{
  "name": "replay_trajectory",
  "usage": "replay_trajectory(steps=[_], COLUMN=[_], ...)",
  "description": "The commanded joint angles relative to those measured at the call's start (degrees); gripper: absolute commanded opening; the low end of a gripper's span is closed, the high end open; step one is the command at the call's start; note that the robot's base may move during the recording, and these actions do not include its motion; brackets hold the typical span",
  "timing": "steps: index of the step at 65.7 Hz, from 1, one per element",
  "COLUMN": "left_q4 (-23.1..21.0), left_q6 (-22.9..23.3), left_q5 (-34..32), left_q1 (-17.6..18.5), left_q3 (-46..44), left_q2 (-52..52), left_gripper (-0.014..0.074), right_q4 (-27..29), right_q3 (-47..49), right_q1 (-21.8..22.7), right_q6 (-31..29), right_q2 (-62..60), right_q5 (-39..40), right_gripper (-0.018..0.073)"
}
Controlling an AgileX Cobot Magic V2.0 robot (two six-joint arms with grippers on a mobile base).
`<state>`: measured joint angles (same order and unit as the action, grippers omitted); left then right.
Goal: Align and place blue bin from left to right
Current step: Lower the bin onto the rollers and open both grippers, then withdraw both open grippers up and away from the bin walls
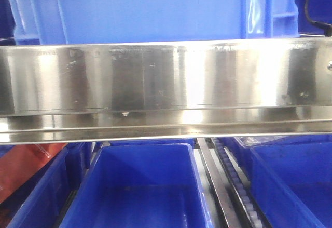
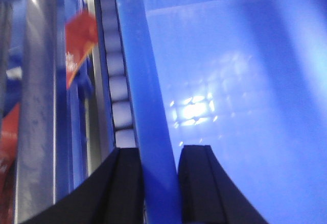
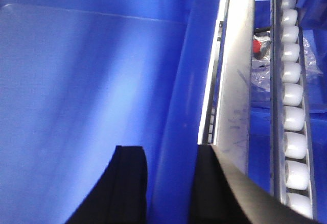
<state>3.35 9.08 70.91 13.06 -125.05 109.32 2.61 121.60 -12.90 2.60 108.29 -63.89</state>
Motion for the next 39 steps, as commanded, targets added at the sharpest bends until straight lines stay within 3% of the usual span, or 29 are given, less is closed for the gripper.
replay_trajectory(steps=[1,5,11,19,39], left_q4=[0.00,0.71,1.18,1.63,2.41], left_q6=[-1.38,-1.38,-1.38,-1.38,-1.38], left_q5=[-3.05,-3.05,-3.05,-2.93,-1.70], left_q1=[0.22,0.22,0.22,0.22,0.22], left_q3=[-0.85,-0.85,-0.85,-0.85,-0.97], left_q2=[-1.27,-1.27,-1.27,-1.48,-7.64], left_gripper=[0.0067,0.0183,0.0394,0.0624,0.0582], right_q4=[0.45,0.45,0.41,0.41,0.32], right_q3=[1.08,1.08,1.08,1.08,1.08], right_q1=[-0.14,-0.14,-0.14,-0.14,1.60], right_q6=[-1.43,-1.43,-1.43,-1.43,-1.43], right_q2=[-0.62,-0.40,-0.40,-1.06,-7.56], right_q5=[4.43,4.43,4.43,4.38,3.56], right_gripper=[0.0222,0.0400,0.0571,0.0558,0.0541])
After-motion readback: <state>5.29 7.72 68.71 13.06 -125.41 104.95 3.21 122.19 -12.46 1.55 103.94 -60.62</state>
